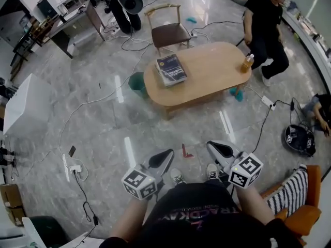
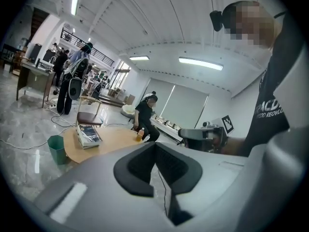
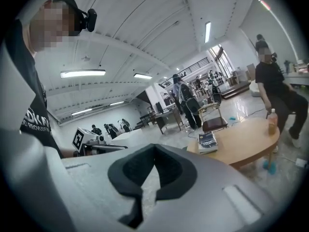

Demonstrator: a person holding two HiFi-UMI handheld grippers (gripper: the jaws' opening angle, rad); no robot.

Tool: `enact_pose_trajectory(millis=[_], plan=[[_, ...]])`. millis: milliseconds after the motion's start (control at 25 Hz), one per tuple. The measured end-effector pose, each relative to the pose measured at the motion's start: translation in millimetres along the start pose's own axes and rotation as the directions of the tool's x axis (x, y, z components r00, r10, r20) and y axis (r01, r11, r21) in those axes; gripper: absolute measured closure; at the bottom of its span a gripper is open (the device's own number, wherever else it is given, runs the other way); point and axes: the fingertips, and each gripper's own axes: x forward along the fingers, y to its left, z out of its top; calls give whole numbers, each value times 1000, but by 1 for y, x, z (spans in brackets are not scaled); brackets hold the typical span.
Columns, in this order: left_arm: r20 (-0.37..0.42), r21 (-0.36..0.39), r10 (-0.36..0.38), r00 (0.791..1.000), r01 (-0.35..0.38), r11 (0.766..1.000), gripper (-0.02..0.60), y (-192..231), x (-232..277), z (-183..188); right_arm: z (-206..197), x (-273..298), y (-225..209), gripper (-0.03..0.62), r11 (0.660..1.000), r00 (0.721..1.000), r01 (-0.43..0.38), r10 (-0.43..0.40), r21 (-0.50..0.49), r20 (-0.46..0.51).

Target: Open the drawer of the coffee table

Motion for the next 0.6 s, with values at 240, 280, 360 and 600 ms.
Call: enact_pose_trajectory(millis=[240, 280, 360, 600], plan=[[-33, 64, -28, 999, 30, 998, 577, 23, -13, -2, -5, 1, 4, 592, 995, 994, 102, -102, 5, 48], [-35, 70, -30, 999, 33, 997, 577, 26, -13, -2, -7, -2, 2, 592, 993, 992, 117, -118, 9, 51], [-39, 75, -30, 999, 32, 997, 577, 30, -13, -5, -13, -6, -4, 592, 989, 988, 146, -147, 20, 53], [-46, 78, -1, 999, 4, 997, 577, 48, -9, -7, -10, -6, -35, 592, 980, 978, 200, -201, 26, 55]])
